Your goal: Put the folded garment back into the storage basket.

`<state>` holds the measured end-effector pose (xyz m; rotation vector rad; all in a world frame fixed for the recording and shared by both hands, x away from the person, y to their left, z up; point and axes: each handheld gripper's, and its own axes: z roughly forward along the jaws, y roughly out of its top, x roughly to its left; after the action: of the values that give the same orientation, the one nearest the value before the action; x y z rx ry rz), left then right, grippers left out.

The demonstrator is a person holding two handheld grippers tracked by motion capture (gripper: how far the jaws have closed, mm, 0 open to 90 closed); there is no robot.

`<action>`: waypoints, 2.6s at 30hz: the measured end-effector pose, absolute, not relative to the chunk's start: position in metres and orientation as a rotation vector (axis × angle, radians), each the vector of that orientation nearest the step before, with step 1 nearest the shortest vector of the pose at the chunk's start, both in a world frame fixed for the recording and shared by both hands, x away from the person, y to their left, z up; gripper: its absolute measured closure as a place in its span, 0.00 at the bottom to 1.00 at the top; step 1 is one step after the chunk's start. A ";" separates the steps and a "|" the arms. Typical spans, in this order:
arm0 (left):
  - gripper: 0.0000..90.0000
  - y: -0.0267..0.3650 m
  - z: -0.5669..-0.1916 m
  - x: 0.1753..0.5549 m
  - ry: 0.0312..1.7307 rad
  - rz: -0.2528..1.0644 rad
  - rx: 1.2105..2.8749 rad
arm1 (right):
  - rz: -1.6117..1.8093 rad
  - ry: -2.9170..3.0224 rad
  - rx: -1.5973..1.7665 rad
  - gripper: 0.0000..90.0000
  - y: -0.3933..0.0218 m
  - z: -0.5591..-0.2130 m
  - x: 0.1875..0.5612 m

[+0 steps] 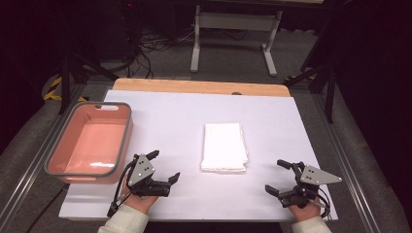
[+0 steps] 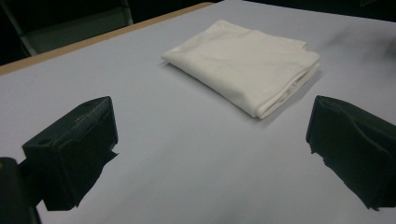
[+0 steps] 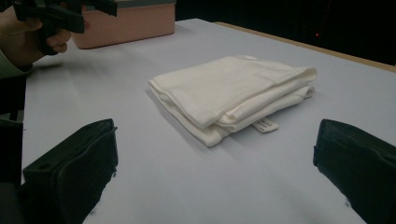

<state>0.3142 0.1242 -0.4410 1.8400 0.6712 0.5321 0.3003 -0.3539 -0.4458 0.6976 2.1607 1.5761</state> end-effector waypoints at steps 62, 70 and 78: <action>0.11 0.006 -0.403 0.448 0.727 0.307 2.052 | 1.605 2.183 0.699 0.01 -0.355 -0.447 0.301; 0.12 -0.004 -0.416 0.463 0.771 0.333 2.054 | 1.602 2.188 0.695 0.01 -0.355 -0.447 0.302; 0.13 -0.005 -0.427 0.475 0.835 0.310 2.057 | 1.608 2.191 0.685 0.01 -0.354 -0.447 0.302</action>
<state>0.4750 -0.0054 -0.4268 2.0574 0.8353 0.3096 0.3016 -0.3539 -0.4471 0.6855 2.1912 1.6085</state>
